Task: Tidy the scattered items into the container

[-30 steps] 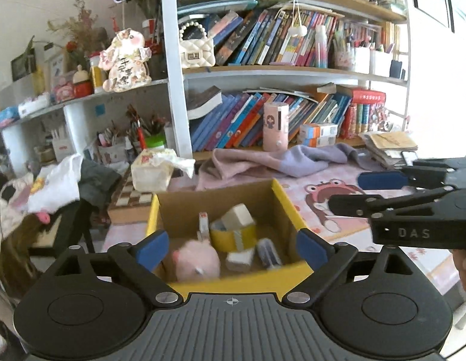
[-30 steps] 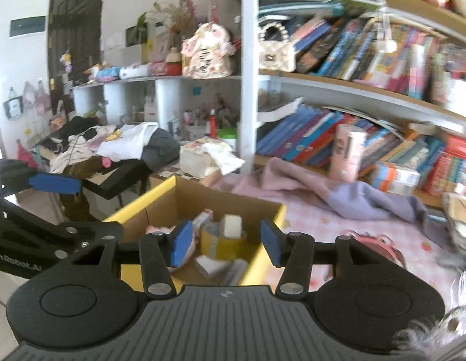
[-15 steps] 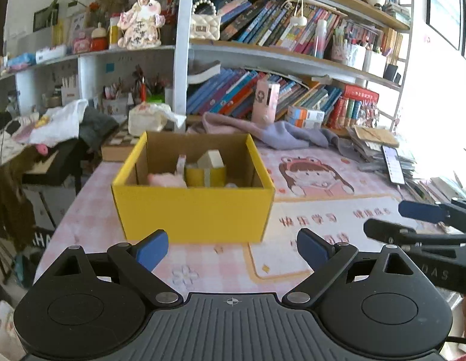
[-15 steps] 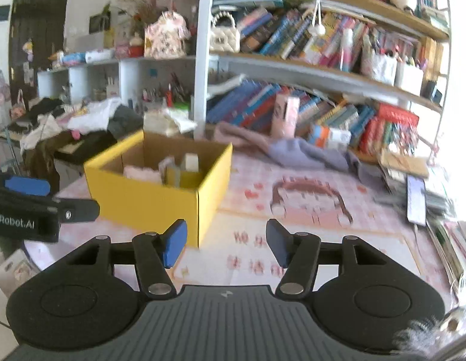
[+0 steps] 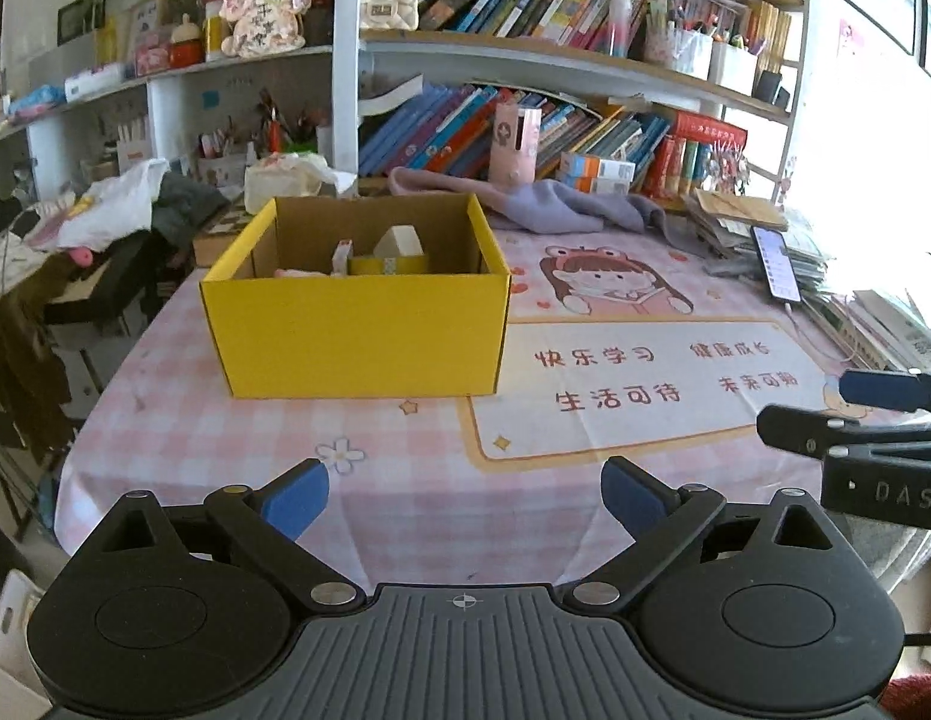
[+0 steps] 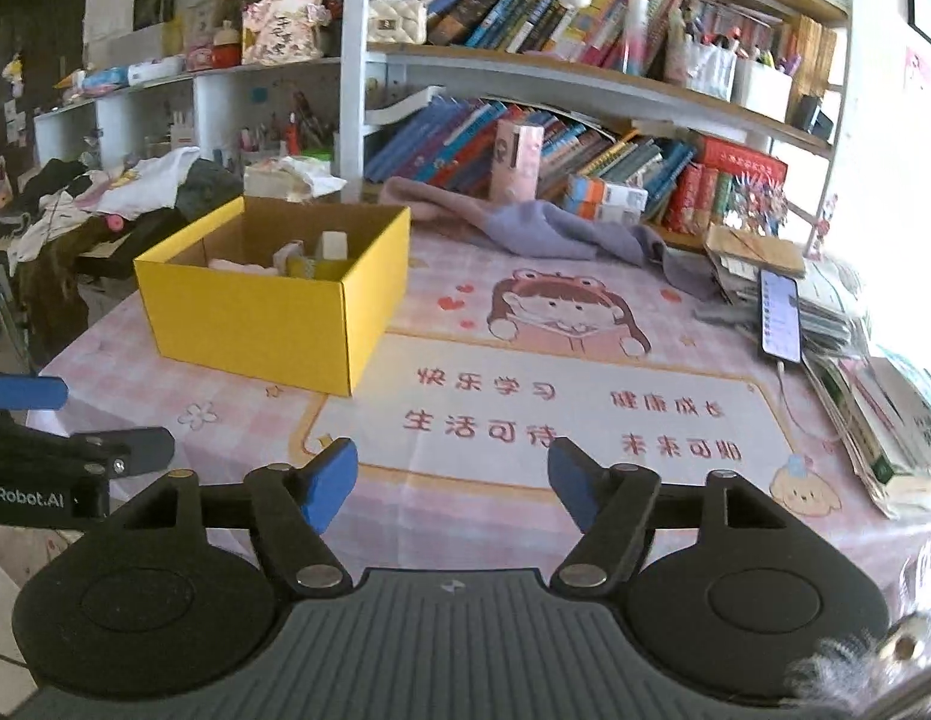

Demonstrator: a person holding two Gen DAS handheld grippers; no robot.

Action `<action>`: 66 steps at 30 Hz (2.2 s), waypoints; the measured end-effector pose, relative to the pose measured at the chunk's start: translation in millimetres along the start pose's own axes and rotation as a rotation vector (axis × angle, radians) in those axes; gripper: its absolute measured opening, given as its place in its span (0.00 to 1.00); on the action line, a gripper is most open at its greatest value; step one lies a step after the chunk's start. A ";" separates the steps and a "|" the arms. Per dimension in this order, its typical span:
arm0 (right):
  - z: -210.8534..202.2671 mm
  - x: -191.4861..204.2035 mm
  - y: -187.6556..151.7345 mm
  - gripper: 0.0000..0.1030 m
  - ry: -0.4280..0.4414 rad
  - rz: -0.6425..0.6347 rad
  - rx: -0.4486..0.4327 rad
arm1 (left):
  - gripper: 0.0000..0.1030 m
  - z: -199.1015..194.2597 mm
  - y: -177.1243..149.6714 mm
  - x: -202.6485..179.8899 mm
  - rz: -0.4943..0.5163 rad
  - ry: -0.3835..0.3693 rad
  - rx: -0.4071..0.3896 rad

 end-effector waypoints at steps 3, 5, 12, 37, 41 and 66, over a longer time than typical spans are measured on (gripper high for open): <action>-2.1 -3.6 -6.3 0.75 -0.005 0.002 0.012 | 0.99 -1.3 -2.3 -5.5 0.023 0.014 -0.008; -3.9 -6.2 -11.3 0.77 -0.007 0.004 0.019 | 1.00 -1.5 -5.4 -11.3 0.064 0.036 -0.010; -10.3 -15.3 -27.5 0.88 -0.013 0.022 0.039 | 1.00 -0.9 -14.9 -30.3 0.101 0.013 0.025; -14.1 -26.3 -46.0 1.00 -0.016 0.036 0.075 | 1.00 0.7 -26.0 -39.4 0.076 0.019 0.080; -13.0 -26.3 -46.2 1.00 -0.015 0.034 0.079 | 1.00 1.1 -26.0 -39.5 0.076 0.018 0.080; -8.8 -33.0 -48.1 1.00 -0.020 0.041 0.082 | 1.00 4.1 -26.3 -41.4 0.072 0.013 0.095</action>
Point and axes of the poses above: each gripper's, at about its wrist camera, not at the fingertips, and z roughly the way its jaws point, x to its left, y to its top, the point moved 10 cm from there along z, roughly the way its jaws point, and after that the axes turned 7 degrees about -z, right-handed, at the moved point
